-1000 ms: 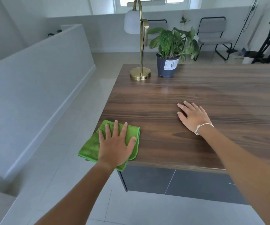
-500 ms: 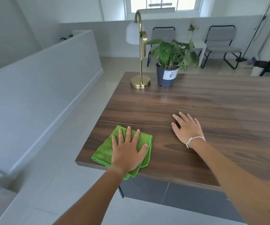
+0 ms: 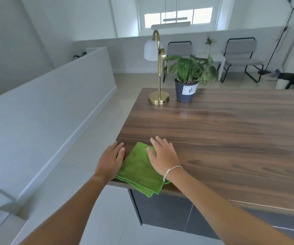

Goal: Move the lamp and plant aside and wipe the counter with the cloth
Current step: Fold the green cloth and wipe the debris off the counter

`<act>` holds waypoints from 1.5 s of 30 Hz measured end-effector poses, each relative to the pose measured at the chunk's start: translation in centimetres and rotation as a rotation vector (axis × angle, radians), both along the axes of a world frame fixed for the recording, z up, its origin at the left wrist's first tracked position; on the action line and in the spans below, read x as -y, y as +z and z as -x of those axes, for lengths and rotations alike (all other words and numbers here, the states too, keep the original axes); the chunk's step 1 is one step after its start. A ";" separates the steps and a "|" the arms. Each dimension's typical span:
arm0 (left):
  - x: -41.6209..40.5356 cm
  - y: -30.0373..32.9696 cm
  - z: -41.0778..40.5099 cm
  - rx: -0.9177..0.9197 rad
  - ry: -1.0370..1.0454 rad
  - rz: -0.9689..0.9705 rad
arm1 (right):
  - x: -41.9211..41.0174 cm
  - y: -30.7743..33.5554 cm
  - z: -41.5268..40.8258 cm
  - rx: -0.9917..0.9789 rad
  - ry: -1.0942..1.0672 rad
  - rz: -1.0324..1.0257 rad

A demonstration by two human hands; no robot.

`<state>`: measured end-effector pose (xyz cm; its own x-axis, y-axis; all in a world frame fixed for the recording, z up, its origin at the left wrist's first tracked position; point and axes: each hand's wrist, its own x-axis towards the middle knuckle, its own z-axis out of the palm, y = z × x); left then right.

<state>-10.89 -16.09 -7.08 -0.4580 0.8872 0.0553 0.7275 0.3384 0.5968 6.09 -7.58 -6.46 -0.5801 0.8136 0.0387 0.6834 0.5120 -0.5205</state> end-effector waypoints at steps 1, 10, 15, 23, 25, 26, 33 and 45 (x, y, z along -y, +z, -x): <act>0.1 -0.1 0.2 0.002 -0.020 0.001 | 1.5 -0.3 1.4 0.019 0.020 0.006; -1.5 -1.4 2.0 -0.177 -0.194 0.060 | 3.3 -2.3 2.7 0.249 0.009 -0.113; -2.8 -1.3 0.6 -0.334 -0.225 0.110 | 1.9 -2.4 -1.1 0.291 -0.062 -0.081; -5.6 -1.0 -5.9 -0.271 -0.325 0.084 | -2.6 -1.9 -15.5 0.340 -0.253 -0.052; -6.3 -1.0 -7.7 -0.264 -0.333 0.082 | -3.9 -1.8 -19.4 0.358 -0.280 -0.047; -6.7 -1.1 -8.4 -0.261 -0.337 0.088 | -4.5 -1.8 -21.3 0.367 -0.291 -0.044; -8.1 -1.5 -11.4 -0.325 -0.296 0.122 | -7.9 -1.2 -31.2 0.391 -0.280 -0.028; -7.9 0.3 -12.4 -0.235 -0.207 0.129 | -9.6 0.0 -31.8 0.130 -0.229 0.027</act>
